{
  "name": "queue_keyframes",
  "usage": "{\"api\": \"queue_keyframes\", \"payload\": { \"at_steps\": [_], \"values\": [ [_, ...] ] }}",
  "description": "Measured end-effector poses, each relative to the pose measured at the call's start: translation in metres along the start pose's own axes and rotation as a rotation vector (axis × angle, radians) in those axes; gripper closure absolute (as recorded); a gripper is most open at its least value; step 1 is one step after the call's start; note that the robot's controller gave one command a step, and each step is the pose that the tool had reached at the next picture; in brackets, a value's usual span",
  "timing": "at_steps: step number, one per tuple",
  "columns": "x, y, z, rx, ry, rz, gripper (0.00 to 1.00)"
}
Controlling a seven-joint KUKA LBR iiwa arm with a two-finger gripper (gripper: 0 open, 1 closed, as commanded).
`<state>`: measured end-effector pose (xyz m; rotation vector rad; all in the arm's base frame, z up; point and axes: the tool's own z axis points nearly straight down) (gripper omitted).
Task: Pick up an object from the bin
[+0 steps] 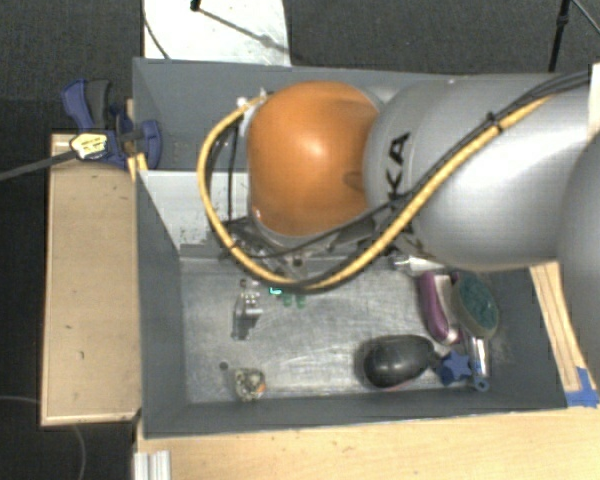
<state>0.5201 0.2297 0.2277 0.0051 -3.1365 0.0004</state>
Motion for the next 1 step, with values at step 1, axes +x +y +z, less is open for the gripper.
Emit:
{"api": "queue_keyframes", "payload": {
  "at_steps": [1],
  "values": [
    [0.0333,-0.0193,0.1552,-0.001,-0.007,-0.34,0.0]
  ]
}}
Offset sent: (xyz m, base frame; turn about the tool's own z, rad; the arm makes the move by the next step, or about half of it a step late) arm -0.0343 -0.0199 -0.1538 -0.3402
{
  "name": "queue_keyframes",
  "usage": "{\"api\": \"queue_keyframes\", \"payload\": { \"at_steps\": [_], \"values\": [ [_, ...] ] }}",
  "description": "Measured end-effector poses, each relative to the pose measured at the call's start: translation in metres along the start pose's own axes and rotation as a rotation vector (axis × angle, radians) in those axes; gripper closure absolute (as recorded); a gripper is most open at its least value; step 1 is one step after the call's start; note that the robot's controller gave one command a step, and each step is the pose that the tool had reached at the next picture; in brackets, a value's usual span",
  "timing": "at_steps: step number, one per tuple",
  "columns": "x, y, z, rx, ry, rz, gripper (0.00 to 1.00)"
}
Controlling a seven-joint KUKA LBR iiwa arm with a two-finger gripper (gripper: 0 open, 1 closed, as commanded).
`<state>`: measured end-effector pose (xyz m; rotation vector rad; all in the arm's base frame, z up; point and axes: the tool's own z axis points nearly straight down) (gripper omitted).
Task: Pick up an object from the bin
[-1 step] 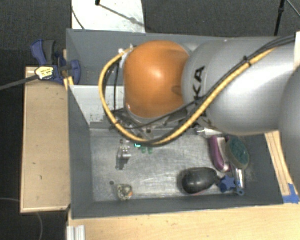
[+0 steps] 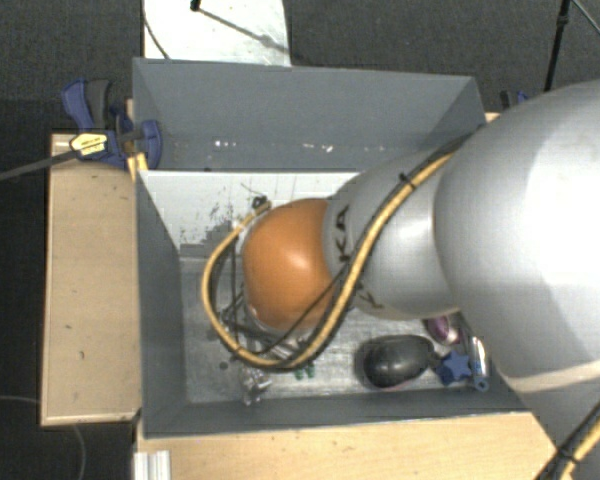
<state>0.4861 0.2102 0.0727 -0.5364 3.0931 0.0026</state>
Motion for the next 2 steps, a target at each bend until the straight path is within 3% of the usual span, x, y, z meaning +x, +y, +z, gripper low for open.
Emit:
{"api": "queue_keyframes", "payload": {
  "at_steps": [1,2],
  "values": [
    [0.004,-0.072,-0.054,0.005,-0.005,-0.028,0.0],
    [0.0,-0.018,0.002,-0.001,0.004,-0.347,0.0]
  ]
}}
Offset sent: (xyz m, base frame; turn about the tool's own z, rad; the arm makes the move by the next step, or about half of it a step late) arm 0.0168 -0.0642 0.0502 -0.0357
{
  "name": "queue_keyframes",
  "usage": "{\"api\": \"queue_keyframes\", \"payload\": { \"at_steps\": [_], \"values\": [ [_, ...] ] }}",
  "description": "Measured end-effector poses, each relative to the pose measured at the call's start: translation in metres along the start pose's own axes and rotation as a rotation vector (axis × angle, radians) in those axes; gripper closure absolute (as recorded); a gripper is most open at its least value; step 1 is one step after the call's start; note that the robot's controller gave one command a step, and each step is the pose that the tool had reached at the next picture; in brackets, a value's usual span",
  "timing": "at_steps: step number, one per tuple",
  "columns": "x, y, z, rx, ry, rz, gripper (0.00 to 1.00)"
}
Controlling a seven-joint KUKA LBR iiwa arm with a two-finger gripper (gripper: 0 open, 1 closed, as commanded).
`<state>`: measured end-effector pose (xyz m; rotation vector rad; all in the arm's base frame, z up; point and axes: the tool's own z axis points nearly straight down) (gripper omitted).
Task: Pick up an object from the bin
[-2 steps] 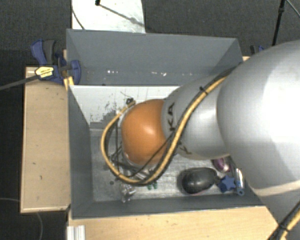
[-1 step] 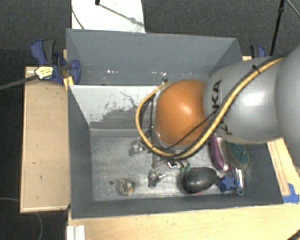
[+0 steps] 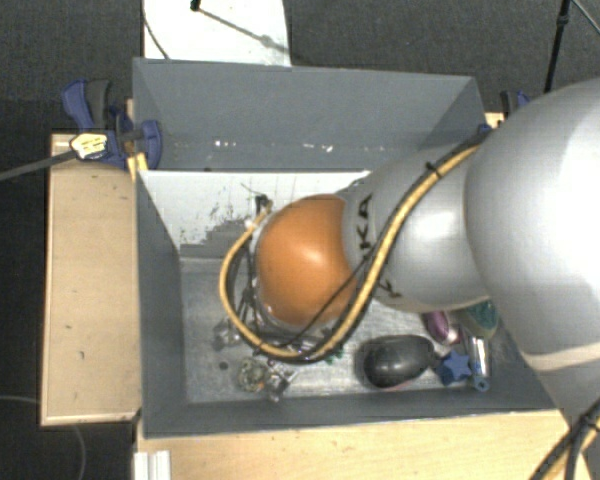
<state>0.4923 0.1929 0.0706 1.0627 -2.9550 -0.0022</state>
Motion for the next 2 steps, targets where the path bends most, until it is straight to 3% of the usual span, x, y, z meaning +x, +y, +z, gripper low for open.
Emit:
{"api": "queue_keyframes", "payload": {
  "at_steps": [1,2],
  "values": [
    [0.032,-0.038,-0.019,0.002,0.002,-0.129,0.0],
    [0.062,-0.142,-0.05,0.008,-0.005,-0.124,0.0]
  ]
}}
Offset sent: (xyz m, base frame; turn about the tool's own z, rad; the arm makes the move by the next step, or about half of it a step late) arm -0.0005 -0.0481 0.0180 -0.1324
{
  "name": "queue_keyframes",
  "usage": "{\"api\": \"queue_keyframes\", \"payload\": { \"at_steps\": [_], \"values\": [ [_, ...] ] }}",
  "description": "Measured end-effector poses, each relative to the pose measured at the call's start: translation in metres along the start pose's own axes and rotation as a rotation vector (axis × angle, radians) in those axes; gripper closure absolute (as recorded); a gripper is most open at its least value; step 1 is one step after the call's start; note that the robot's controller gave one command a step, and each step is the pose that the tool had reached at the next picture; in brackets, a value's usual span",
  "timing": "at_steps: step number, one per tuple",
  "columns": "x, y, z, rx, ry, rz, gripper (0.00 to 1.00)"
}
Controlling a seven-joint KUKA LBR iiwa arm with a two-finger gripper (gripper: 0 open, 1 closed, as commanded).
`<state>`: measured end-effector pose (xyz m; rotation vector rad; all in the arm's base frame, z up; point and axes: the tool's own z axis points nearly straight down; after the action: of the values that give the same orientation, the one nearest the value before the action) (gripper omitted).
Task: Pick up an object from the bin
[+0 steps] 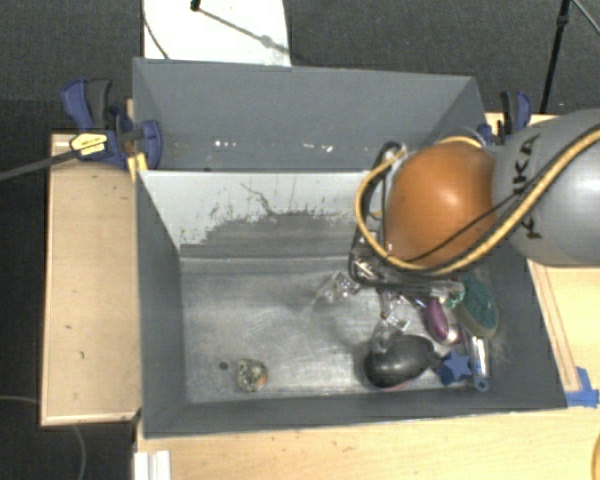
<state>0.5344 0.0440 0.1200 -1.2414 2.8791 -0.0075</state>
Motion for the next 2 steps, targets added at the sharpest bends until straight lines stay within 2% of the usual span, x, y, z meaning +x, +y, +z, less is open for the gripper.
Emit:
{"api": "queue_keyframes", "payload": {
  "at_steps": [1,2],
  "values": [
    [0.081,-0.009,0.014,-0.008,0.004,-0.041,0.0],
    [0.123,-0.066,0.03,-0.013,0.004,-0.07,0.0]
  ]
}}
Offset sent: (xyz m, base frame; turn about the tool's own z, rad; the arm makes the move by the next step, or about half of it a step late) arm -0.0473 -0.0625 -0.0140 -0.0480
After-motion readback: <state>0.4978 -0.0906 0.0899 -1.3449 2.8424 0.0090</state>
